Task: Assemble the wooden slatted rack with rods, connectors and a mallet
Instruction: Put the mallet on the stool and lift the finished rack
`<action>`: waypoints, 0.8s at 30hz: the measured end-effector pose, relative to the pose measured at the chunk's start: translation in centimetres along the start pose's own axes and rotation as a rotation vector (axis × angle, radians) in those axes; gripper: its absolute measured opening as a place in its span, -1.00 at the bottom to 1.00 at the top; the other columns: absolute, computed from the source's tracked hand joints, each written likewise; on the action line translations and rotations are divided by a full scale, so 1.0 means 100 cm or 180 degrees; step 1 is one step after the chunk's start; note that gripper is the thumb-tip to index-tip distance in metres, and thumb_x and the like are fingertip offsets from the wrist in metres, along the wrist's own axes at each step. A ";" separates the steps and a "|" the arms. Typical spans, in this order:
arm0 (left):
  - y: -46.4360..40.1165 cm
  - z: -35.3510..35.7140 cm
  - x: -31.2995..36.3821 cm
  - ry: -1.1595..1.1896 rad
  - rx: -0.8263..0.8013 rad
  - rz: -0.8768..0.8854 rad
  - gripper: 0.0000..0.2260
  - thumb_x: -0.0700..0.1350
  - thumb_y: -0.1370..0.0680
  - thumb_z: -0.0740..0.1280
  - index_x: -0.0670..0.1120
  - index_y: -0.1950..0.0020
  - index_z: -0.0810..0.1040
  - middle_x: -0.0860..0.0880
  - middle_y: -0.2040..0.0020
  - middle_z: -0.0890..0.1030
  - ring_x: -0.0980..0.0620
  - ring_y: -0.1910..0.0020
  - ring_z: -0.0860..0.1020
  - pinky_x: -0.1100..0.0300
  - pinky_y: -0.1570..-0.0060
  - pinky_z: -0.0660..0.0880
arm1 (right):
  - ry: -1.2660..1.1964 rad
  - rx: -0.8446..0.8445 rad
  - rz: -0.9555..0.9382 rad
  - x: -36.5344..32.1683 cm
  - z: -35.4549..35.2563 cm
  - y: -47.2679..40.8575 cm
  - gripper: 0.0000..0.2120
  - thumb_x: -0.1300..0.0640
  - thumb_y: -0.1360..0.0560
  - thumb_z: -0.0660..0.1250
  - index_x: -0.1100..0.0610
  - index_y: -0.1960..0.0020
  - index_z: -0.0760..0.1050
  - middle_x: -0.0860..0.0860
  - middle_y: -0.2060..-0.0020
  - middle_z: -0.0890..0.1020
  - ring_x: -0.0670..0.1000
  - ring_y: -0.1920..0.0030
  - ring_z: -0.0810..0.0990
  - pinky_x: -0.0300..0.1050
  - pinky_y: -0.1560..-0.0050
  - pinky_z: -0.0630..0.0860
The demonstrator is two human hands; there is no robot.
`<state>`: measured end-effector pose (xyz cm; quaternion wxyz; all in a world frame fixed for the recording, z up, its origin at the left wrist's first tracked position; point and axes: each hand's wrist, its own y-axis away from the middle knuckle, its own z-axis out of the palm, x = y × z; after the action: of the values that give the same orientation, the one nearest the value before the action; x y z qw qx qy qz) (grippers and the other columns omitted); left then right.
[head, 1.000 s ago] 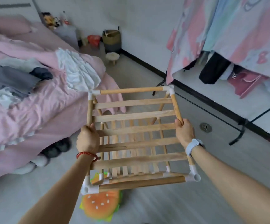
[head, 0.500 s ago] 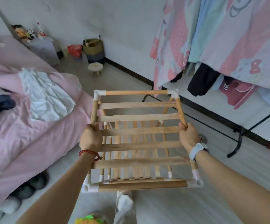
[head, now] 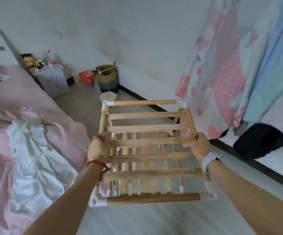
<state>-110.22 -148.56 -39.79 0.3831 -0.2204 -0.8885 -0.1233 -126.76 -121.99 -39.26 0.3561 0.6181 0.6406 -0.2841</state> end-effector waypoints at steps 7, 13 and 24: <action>-0.168 0.061 0.054 -0.0021 0.0078 -0.0214 -0.60 0.08 -0.64 0.05 -0.23 -0.16 0.43 -0.23 -0.07 0.55 -0.24 -0.01 0.50 0.03 0.06 0.37 | 0.0082 -0.0186 -0.0110 -0.056 0.085 -0.177 -0.77 0.06 -0.62 0.12 0.22 -0.04 0.43 0.07 0.19 0.50 0.13 0.19 0.47 -0.09 0.23 0.33; -0.342 0.131 0.123 -0.0021 0.0148 -0.0498 -0.61 0.06 -0.65 0.05 -0.23 -0.16 0.43 -0.20 -0.05 0.53 -0.12 0.12 0.41 0.06 0.10 0.36 | 0.0153 -0.0333 -0.0058 -0.122 0.173 -0.376 -0.70 0.04 -0.62 0.11 0.24 -0.14 0.45 0.18 0.01 0.54 0.15 0.11 0.47 -0.05 0.11 0.38; -0.622 0.169 0.180 0.0060 0.0389 -0.0606 -0.64 0.07 -0.65 0.04 -0.20 -0.11 0.42 -0.12 0.06 0.48 -0.14 0.11 0.45 0.04 0.08 0.41 | 0.0040 -0.0591 -0.0200 -0.263 0.327 -0.600 -0.80 0.00 -0.62 0.11 0.12 -0.02 0.39 0.07 0.15 0.51 0.13 0.15 0.50 -0.08 0.15 0.38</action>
<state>-162.02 -190.91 -41.13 0.3908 -0.1101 -0.9076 -0.1068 -183.46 -168.26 -41.74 0.3987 0.5639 0.6855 -0.2307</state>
